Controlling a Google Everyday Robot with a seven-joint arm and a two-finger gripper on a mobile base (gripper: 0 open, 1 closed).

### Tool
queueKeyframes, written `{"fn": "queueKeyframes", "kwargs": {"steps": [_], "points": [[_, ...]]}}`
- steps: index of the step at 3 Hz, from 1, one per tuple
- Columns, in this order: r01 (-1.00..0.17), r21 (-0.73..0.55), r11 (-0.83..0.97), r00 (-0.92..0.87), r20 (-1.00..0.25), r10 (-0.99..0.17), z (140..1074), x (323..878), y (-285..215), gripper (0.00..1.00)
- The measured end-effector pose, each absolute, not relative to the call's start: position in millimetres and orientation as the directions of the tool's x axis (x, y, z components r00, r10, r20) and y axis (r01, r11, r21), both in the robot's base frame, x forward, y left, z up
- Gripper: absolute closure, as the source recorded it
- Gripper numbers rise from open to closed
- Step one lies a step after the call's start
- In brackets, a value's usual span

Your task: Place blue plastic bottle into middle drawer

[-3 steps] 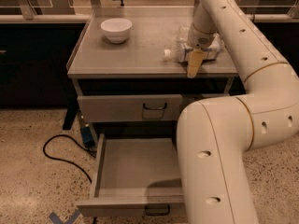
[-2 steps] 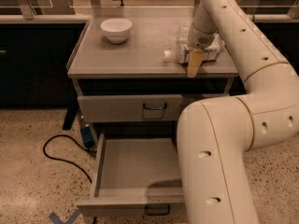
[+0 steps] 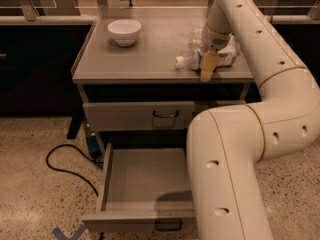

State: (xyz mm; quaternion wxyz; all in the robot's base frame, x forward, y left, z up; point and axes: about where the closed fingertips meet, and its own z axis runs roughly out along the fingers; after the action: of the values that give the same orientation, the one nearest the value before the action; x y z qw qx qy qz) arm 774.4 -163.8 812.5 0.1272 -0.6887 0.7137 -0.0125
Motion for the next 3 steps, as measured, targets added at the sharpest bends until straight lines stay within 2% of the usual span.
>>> {"fn": "queueKeyframes", "kwargs": {"steps": [2,3], "points": [[-0.98,-0.193,0.051,-0.019,-0.164,-0.986,821,773,-163,1.0],[-0.95,-0.294,0.104,-0.066,-0.135,-0.989,892,761,-183,1.0]]}}
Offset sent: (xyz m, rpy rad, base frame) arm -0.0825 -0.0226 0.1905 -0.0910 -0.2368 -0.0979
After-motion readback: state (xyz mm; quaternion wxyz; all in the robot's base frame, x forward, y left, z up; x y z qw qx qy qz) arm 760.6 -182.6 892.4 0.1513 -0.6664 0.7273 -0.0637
